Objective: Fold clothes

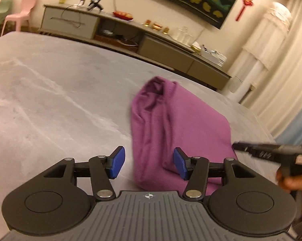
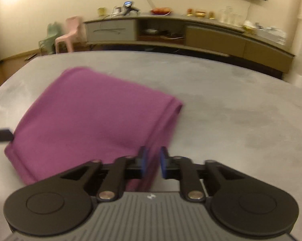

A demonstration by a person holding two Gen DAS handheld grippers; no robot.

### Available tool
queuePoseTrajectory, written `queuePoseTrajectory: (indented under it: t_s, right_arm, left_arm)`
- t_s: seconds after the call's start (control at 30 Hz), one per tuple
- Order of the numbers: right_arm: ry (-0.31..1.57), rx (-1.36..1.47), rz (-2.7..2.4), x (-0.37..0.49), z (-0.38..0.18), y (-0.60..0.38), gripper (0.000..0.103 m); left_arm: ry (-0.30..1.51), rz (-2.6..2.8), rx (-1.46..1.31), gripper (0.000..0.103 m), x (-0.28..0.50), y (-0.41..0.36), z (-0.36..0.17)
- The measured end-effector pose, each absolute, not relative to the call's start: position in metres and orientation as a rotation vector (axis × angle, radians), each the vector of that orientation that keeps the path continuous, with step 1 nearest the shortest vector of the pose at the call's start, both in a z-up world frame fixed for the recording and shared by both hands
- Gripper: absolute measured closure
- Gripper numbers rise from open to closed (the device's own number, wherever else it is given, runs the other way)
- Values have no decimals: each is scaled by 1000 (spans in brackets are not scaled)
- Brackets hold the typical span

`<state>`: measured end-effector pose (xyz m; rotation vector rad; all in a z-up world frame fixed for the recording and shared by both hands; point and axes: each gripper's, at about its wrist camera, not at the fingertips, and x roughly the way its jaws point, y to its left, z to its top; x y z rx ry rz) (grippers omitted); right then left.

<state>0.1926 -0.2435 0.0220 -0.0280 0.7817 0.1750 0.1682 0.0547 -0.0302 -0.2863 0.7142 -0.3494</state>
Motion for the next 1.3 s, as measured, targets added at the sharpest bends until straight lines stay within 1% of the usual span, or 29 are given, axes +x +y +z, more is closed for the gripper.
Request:
queuePoseTrajectory:
  t_s: [0.03,0.07,0.1,0.2,0.3,0.33,0.37,0.43,0.5,0.6,0.73,0.83,0.9,1.0,1.07,1.17,1.23,1.3]
  right_arm:
    - [747,-54,212,180,27,-235,60]
    - [717,-90,260,167,32,-222,53]
    - [701,-147,316,155,33,-205,51]
    - [685,-362,434,134,20,-157,51]
    - [666,-582,414,132,-2,-122,54]
    - [663,-619,408,133,-6,-115,59]
    - [663,-619,403,134,-5,-114,65]
    - [665,-604,395,137,-2,-116,88]
    - [645,-595,386,136,3,-119,94]
    - [624,-573,406,121,7,-120,94]
    - [640,-641,448,101,-16,-104,94]
    - [618,-693,436,96,-22,-94,94]
    - [588,-789,432,86,-28,-88,93]
    - [542,-936,427,72,-38,-80,93]
    - [502,-1052,419,69,-49,-69,91]
    - [443,-1220,410,63,-64,-56,91]
    - [427,-1261,419,62,-68,-54,91]
    - [431,-1242,438,59,-65,-61,91]
  left_arm:
    - [710,-363,-269,46,169,51,-31]
    - [710,-380,-254,46,173,47,-33]
    - [713,-390,-236,46,174,42,-36]
    - [725,-371,-222,46,167,39,-49]
    - [740,-378,-267,46,163,50,-59]
    - [744,-386,-282,46,162,53,-61]
    - [739,-396,-275,46,162,54,-62]
    - [737,-415,-240,46,162,53,-61]
    - [733,-426,-232,46,162,52,-62]
    - [725,-426,-236,46,162,51,-63]
    - [715,-423,-230,46,160,48,-65]
    - [729,-409,-227,47,158,54,-61]
    - [721,-345,-272,48,157,72,-51]
    - [605,-301,-326,49,157,94,-17]
    - [564,-360,-282,49,169,82,4]
    - [583,-471,-151,49,204,36,14]
    - [647,-481,-61,49,230,10,1]
    - [746,-440,4,47,252,-4,-23]
